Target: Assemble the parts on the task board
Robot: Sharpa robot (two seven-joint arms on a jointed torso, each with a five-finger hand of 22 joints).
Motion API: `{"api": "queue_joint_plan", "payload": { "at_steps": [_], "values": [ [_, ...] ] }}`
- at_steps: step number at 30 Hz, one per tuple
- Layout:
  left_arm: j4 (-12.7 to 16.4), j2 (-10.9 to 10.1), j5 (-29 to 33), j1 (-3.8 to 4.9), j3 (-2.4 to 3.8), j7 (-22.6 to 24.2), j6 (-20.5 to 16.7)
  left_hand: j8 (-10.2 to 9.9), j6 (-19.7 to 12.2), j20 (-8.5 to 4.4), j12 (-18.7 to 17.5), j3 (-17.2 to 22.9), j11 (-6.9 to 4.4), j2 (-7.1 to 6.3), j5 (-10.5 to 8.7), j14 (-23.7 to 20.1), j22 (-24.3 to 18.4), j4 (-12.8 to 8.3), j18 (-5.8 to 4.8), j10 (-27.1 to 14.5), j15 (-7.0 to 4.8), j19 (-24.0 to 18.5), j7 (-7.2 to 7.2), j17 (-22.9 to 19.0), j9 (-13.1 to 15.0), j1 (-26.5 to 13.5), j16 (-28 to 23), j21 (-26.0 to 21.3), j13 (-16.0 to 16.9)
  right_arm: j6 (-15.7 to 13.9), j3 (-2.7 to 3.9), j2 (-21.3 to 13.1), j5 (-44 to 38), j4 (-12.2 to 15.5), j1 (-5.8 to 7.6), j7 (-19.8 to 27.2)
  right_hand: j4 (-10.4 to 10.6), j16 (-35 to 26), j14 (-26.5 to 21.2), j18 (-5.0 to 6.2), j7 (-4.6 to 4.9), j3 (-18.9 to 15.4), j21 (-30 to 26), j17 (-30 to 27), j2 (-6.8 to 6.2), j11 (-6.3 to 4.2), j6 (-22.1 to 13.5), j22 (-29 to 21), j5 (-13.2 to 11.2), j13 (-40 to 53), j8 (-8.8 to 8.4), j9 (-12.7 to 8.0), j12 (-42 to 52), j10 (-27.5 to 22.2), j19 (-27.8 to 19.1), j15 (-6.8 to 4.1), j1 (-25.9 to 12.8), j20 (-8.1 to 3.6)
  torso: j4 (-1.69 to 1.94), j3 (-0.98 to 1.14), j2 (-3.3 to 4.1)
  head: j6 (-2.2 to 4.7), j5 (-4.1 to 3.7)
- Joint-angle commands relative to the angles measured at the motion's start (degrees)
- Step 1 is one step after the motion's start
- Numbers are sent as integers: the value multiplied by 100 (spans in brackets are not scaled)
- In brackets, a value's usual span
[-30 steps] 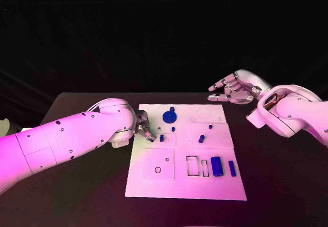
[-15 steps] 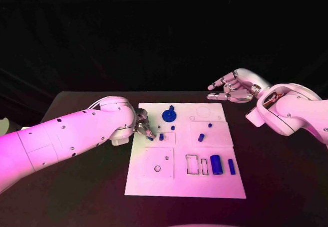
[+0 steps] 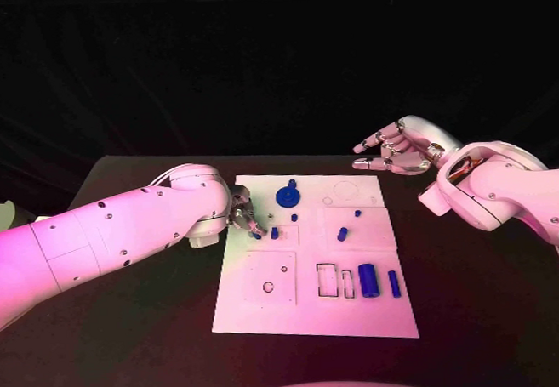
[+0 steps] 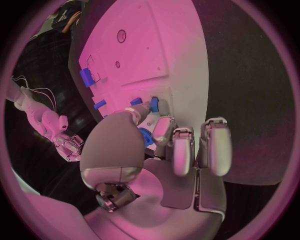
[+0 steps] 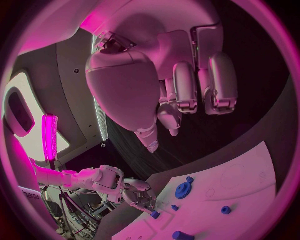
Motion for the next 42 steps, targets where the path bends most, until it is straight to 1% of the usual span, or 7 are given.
{"api": "queue_joint_plan", "payload": {
  "at_steps": [1,9,17,22,25,30,42],
  "values": [
    [-14,20,49,-45,-34,-79,121,30,53,-44,43,-71,-24,-1,23,603,924,20,-31,25,-47,398,7,1509,0,-99,18,29,16,52,0,2,-19,9,-3,45,-3,-18,474,60,-1,-27,-22,1054,9,-4,-26,935,36,-5,21,5,-17,-46,286,29,-24,26,-2,-1,-2,7,10],
    [-36,30,46,-45,-34,-83,100,53,65,-51,54,-135,-31,-8,27,603,940,72,-35,36,-54,404,-1,1509,4,-162,18,41,27,49,0,1,-18,10,-3,46,1,-22,473,62,0,-37,-27,1049,10,-3,-30,928,38,-10,19,4,-21,-48,282,29,-25,26,-4,-3,1,11,12],
    [-51,35,46,-45,-34,-77,92,96,96,-60,87,-302,-42,-51,31,603,979,196,-44,67,-63,418,-15,1509,7,-299,18,70,65,48,0,0,-16,8,-3,45,10,-24,472,62,1,-49,-28,1046,12,-2,-33,927,44,-15,18,4,-24,-50,282,30,-34,26,-2,-1,-2,12,8],
    [-60,33,46,-45,-33,-73,50,119,122,-63,100,-552,-42,-132,38,603,995,398,-48,83,-64,424,-15,1509,-4,-500,18,80,81,45,0,-2,-15,9,-3,46,12,-24,473,63,1,-52,-29,1047,14,-2,-34,925,46,-15,18,4,-24,-50,281,30,-37,26,-3,0,-1,17,17],
    [-68,26,46,-45,-33,-70,-17,128,134,-64,100,-724,-41,-142,43,603,1003,466,-49,86,-64,426,-14,1509,-13,-599,18,85,81,44,0,-4,-14,10,-3,46,12,-24,473,63,1,-52,-29,1047,14,-2,-34,925,46,-15,18,4,-24,-50,281,30,-37,26,-2,0,1,22,15],
    [-73,9,46,-46,-31,-63,-188,137,149,-64,105,-1037,-44,-125,56,603,1007,482,-49,92,-66,427,-20,1509,-32,-778,18,85,88,43,0,-8,-12,11,-3,47,12,-24,473,63,1,-52,-29,1047,14,-2,-34,925,46,-15,18,4,-24,-50,281,30,-37,26,-2,-2,4,29,15],
    [-30,-65,140,-48,-10,-30,-516,145,150,-68,103,-1144,-49,-123,59,603,1006,485,-49,92,-70,427,-25,1509,-37,-807,18,83,85,46,0,-8,-11,6,-3,51,12,-24,473,63,1,-52,-29,1047,14,-2,-34,925,46,-15,18,4,-24,-50,281,30,-37,26,2,-6,0,21,6]
  ]
}}
